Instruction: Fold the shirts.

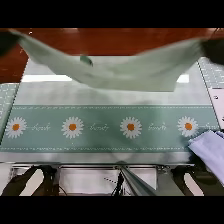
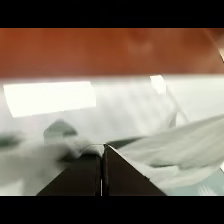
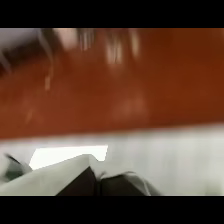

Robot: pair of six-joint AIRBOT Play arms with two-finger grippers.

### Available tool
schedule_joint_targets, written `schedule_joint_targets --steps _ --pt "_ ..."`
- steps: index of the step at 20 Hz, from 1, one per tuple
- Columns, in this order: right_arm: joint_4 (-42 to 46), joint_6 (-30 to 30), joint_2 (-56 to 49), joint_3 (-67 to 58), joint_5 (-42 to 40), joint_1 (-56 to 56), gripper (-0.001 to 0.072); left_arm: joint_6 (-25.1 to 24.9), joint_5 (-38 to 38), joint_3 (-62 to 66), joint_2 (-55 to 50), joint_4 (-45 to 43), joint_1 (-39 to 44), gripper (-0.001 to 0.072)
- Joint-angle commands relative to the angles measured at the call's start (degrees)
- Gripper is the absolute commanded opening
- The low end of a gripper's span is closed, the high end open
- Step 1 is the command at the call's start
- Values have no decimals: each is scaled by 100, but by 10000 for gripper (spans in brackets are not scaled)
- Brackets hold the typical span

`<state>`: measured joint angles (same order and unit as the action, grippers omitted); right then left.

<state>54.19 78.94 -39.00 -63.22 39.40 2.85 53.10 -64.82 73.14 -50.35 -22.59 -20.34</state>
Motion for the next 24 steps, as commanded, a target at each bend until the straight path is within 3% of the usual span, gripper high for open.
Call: schedule_joint_targets --steps 1,2,5,9,16,22,24 --pt "645 398 763 -1248 -754 -4 34 -46 1377 1263 1333 -11 -7 14" --pt "638 702 879 -1469 -699 -4 34 -44 1626 1449 1602 -275 -7 14" --pt "833 763 1134 -1921 -229 -4 34 15 1698 1635 2286 -883 2 14" --pt "1453 1198 1239 -2500 789 -4 34 1082 1467 1644 2953 -2068 0 14" --pt "2616 2138 1239 -3399 2988 -4 34 2267 -721 2111 3001 -3646 0 14" --pt "2758 2162 890 -3397 4885 -4 34 2273 -2328 2170 2389 -3567 0 14" --pt "2765 1910 448 -3394 5589 -4 34 2514 -2903 2149 1912 -3480 2 14"
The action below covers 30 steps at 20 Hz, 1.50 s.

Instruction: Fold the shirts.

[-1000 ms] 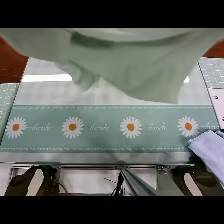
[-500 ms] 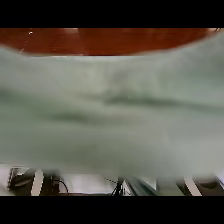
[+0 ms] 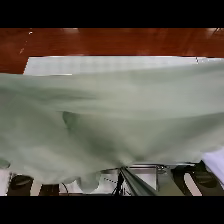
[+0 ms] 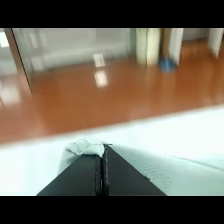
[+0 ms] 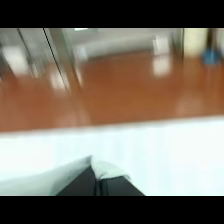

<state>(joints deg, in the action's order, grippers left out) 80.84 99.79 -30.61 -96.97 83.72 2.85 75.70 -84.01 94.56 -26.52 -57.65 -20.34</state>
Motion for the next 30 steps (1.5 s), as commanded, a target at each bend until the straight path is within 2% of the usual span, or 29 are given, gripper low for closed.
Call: schedule_joint_targets --steps 1,4,6,9,11,15,19,22,25,27,30 --pt "120 -337 -693 -7 1425 -4 34 315 -1036 -79 -680 24 2 14" --pt "225 -850 -1799 -4 1419 -4 34 326 -966 -527 -1447 31 2 14" --pt "192 -1102 -2675 -4 914 -7 34 186 -833 -721 -2232 190 195 14" --pt "-192 -1137 -3891 -4 11 -17 34 -24 -581 -719 -3703 201 938 14" --pt "-256 -1137 -4581 -4 -542 -22 33 -195 -55 -719 -4577 188 1362 14" --pt "-256 -1137 -5685 -4 -1528 -22 34 -197 1152 -719 -5967 216 1742 14" --pt "-234 -1069 -6284 -4 -2651 -2 34 -195 2354 -719 -6531 214 1810 14" --pt "-229 -1045 -6437 -4 -3906 -4 34 -208 3547 -719 -6634 216 1853 15" --pt "-232 -953 -6507 -4 -4972 -4 34 -323 4253 -719 -6743 219 1912 14" --pt "-227 -850 -6594 -4 -5077 20 34 -321 4356 -719 -6876 219 1941 15" --pt "-243 -785 -6815 -4 -4723 31 34 -304 4225 -719 -7106 282 1989 15"
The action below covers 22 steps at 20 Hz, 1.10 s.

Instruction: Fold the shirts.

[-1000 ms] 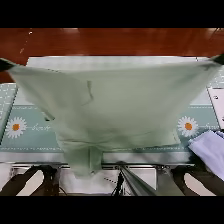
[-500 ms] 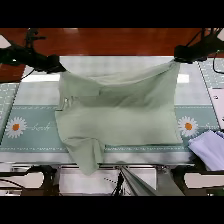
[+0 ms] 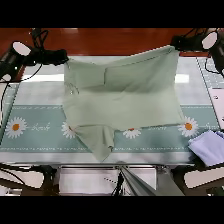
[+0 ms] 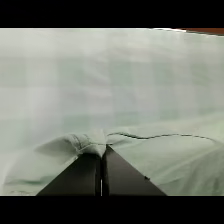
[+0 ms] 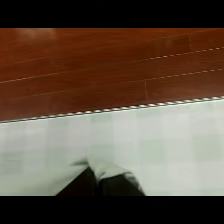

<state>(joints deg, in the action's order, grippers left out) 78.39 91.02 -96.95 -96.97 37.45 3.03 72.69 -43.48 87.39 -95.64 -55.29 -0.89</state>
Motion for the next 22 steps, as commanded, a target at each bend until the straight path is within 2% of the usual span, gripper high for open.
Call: schedule_joint_targets --steps 1,6,8,10,12,14,16,22 --pt "4 92 -254 -4 9 13 34 0 79 -2 -247 103 68 15" --pt "-87 87 -315 -11 129 20 34 -2 -262 35 -212 131 114 15" --pt "-13 76 -136 -11 461 94 34 -2 -1095 142 -109 129 114 15" --pt "201 -2 20 -11 1237 210 34 52 -2299 179 -50 129 129 15" --pt "461 -214 20 -11 2114 313 34 114 -3056 133 -57 125 162 15" --pt "697 -313 -44 -9 2568 334 34 289 -3136 31 -61 105 162 15" --pt "708 -345 -142 -9 2686 328 33 522 -3139 -74 -92 61 162 15" --pt "599 -337 -472 -11 3161 323 34 629 -3265 -315 -94 20 162 15"
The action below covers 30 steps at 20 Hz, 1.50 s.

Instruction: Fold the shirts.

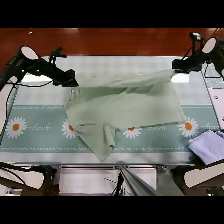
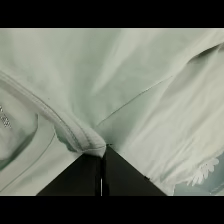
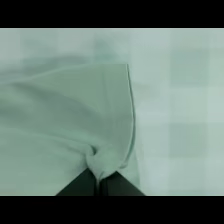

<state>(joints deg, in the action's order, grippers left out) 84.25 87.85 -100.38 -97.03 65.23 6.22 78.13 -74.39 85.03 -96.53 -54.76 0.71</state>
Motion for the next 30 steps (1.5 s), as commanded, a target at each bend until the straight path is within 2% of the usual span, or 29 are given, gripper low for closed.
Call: schedule_joint_targets --steps 1,2,3,4,7,10,12,15,16,17,18,19,23,28,29,30 --pt "11 -22 -162 -2 468 4 36 85 -225 -79 -4 -31 0 18" --pt "11 -24 -173 -4 520 4 108 85 -295 -79 -2 -31 0 104" --pt "17 -85 -153 -4 608 4 334 85 -428 -76 4 -31 -7 288" --pt "61 -280 -109 -4 772 13 388 79 -612 -74 22 -35 -44 438" --pt "1069 -396 245 -4 1458 59 388 81 -1309 -61 275 -284 -315 451" --pt "1126 -352 649 13 2205 470 408 79 -1453 -376 1021 -645 -612 451" --pt "848 -354 977 332 2275 850 408 -114 -1412 -1158 1727 -660 -824 451" --pt "389 -466 1565 1360 1956 1322 408 -251 -866 -3136 2951 -579 -1110 454" --pt "133 -529 1753 1738 1762 1436 408 -350 -704 -3738 3276 -393 -1167 495" --pt "-81 -634 1902 2039 1589 1499 408 -496 -564 -4291 3560 -120 -1193 592" --pt "-195 -721 2017 2299 1473 1515 408 -568 -442 -4695 3735 94 -1191 621" --pt "-214 -780 2072 2470 1416 1508 408 -566 -282 -5034 3838 284 -1167 621" --pt "-542 -859 2085 2712 1419 1508 407 -562 424 -5670 3672 750 -822 621" --pt "-595 -883 2085 2712 1412 1510 407 -479 1069 -5724 2905 1119 181 613" --pt "-595 -883 2085 2712 1423 1508 407 -476 1226 -5724 2702 1316 352 602" --pt "-595 -883 2085 2712 1423 1510 407 -476 1410 -5724 2511 1513 485 541"
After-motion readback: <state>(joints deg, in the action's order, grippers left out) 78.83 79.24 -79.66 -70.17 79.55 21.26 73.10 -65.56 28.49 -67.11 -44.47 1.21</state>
